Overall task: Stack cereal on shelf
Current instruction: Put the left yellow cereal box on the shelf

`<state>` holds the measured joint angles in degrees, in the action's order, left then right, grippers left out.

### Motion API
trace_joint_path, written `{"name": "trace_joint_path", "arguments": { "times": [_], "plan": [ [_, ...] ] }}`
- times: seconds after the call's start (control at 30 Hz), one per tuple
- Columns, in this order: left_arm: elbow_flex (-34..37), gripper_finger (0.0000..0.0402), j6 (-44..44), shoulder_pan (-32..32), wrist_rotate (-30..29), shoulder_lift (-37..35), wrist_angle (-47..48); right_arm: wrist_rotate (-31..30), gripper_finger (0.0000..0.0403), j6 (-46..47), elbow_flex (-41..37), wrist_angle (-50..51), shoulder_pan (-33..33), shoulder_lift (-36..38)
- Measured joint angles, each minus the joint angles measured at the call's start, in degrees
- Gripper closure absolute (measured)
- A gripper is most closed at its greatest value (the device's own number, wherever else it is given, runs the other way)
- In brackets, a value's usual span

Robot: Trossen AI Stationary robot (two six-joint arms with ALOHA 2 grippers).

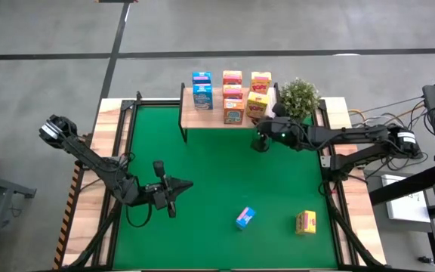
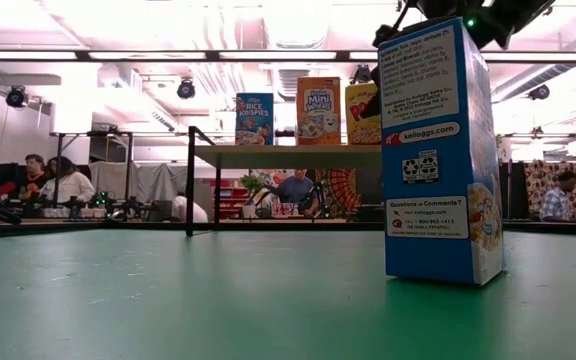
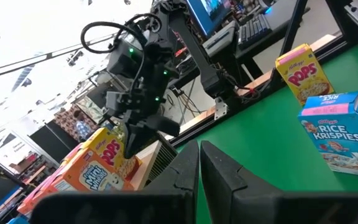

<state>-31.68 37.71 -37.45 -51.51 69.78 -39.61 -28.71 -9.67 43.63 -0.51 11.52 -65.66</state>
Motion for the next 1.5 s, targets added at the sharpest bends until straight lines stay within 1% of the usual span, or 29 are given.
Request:
{"name": "trace_joint_path", "arguments": {
  "times": [0.27,0.53,0.9,1.23,1.4,1.5],
  "plan": [
    [0.0,0.0402,-0.5,0.0,0.0,0.0,0.0,0.0,0.0390,-0.7,0.0,-5.0,4.1,-2.4],
    [0.0,0.0402,-1.5,0.0,0.0,0.0,0.0,0.0,0.0390,-0.5,-0.1,-4.9,6.6,-4.8],
    [0.0,0.0402,-2.5,0.0,0.0,0.0,0.3,-1.4,0.0390,-2.4,-0.1,-2.8,6.7,-4.9],
    [0.0,0.0402,-2.9,0.0,0.0,0.0,0.8,-3.5,0.0390,-7.6,-0.1,-2.8,6.8,-4.9],
    [0.0,0.0402,-3.6,0.0,0.0,0.0,0.8,-3.4,0.0390,-6.5,-0.1,-2.7,6.4,-4.8],
    [0.0,0.0402,-4.3,0.0,0.0,0.0,0.8,-3.4,0.0390,-4.7,-0.1,-0.9,5.9,-4.4]
  ]
}}
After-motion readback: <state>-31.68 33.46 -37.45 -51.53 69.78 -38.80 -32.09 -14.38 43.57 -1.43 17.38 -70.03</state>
